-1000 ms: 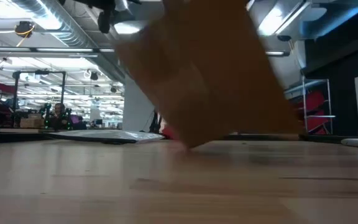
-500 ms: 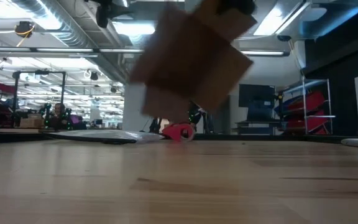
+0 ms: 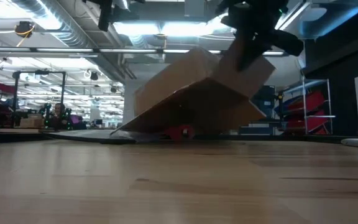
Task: Unpack boxes
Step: Break down the box until it is fully flat
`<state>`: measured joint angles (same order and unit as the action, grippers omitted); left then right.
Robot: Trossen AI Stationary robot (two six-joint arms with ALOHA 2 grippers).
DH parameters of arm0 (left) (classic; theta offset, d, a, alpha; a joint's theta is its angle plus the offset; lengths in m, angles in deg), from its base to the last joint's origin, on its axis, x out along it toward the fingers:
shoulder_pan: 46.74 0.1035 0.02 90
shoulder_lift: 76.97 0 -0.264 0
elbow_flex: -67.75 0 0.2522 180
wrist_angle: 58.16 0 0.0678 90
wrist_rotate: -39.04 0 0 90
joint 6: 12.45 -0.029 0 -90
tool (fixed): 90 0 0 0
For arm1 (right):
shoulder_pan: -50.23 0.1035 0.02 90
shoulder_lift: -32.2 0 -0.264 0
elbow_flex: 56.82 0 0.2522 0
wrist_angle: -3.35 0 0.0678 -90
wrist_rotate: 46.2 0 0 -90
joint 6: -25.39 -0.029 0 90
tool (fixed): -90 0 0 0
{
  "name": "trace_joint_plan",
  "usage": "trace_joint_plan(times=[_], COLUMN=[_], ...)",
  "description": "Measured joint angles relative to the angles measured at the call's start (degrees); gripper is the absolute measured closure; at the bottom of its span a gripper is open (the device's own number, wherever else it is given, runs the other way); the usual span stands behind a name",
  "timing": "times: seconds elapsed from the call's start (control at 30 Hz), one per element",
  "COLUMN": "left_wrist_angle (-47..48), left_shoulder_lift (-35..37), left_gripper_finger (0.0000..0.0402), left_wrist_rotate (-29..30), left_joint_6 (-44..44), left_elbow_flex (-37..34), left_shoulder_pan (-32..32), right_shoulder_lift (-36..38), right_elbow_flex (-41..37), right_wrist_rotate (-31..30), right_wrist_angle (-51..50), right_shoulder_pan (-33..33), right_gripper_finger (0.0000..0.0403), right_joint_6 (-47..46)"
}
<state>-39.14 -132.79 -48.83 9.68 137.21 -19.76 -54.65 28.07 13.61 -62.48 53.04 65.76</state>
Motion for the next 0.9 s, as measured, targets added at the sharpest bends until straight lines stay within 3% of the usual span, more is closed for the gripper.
trace_joint_plan(times=[0.27,0.4,0.6,0.73,0.9], left_wrist_angle=[3.09,-1.89,-9.2,-6.44,-4.74], left_shoulder_lift=[-5.42,-12.39,-23.41,-27.92,-30.99], left_gripper_finger=[0.0163,0.0163,0.0163,0.0163,0.0163], left_wrist_rotate=[5.53,6.27,6.67,6.66,6.61], left_joint_6=[-8.21,-10.71,-9.13,-7.0,-6.69], left_elbow_flex=[0.0,0.0,0.0,-0.02,-0.07], left_shoulder_pan=[-1.59,-1.41,-1.64,-3.49,-6.39], right_shoulder_lift=[0.06,0.11,0.11,0.14,0.28], right_elbow_flex=[1.07,1.83,2.01,2.03,2.03], right_wrist_rotate=[9.01,17.14,24.73,31.94,43.47], right_wrist_angle=[0.16,0.88,0.86,-0.26,-1.84], right_shoulder_pan=[-0.24,-0.19,-0.15,-0.23,-0.11], right_gripper_finger=[0.0403,0.0402,0.0393,0.0361,0.0293], right_joint_6=[-1.41,-2.58,-7.51,-11.48,-13.43])
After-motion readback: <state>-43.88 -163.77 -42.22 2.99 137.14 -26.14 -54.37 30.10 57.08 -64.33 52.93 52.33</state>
